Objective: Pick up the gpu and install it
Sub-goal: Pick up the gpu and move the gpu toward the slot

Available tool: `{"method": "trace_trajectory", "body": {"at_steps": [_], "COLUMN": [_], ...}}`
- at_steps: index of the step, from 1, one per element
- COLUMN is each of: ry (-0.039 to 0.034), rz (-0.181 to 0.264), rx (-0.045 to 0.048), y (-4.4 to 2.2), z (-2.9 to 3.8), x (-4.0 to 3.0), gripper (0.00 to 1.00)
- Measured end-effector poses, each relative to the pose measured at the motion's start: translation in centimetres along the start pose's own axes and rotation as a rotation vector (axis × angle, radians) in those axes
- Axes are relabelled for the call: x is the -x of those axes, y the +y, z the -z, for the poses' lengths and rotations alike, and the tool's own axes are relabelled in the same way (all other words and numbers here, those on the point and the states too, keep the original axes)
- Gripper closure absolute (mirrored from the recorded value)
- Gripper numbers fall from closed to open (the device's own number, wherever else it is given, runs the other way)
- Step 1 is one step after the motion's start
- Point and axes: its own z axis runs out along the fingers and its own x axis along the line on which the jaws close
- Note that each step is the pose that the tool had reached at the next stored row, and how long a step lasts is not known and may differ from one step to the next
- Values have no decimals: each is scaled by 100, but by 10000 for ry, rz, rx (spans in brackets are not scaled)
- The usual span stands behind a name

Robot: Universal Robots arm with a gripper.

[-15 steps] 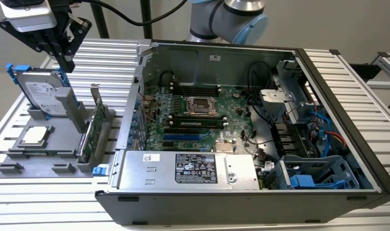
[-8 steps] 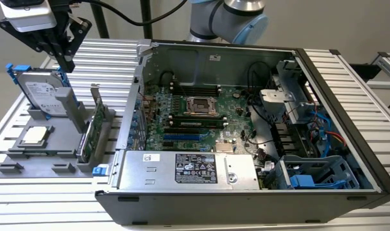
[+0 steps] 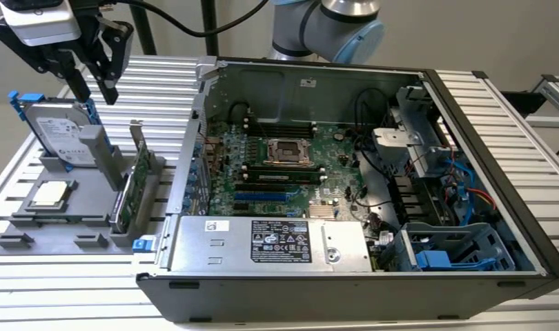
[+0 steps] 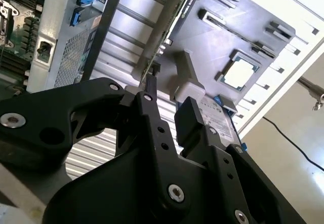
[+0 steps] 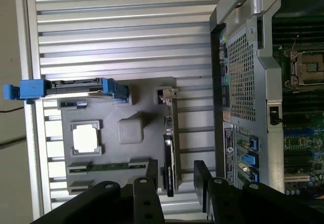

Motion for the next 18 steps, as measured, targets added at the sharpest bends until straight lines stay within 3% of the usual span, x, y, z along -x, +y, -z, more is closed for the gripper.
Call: {"method": "trace_trajectory", "body": {"at_steps": [18], "ry": [27], "rz": [-1], "rx": [-3], "y": [-100], "z": [2], "x": [35], "gripper": [0]}}
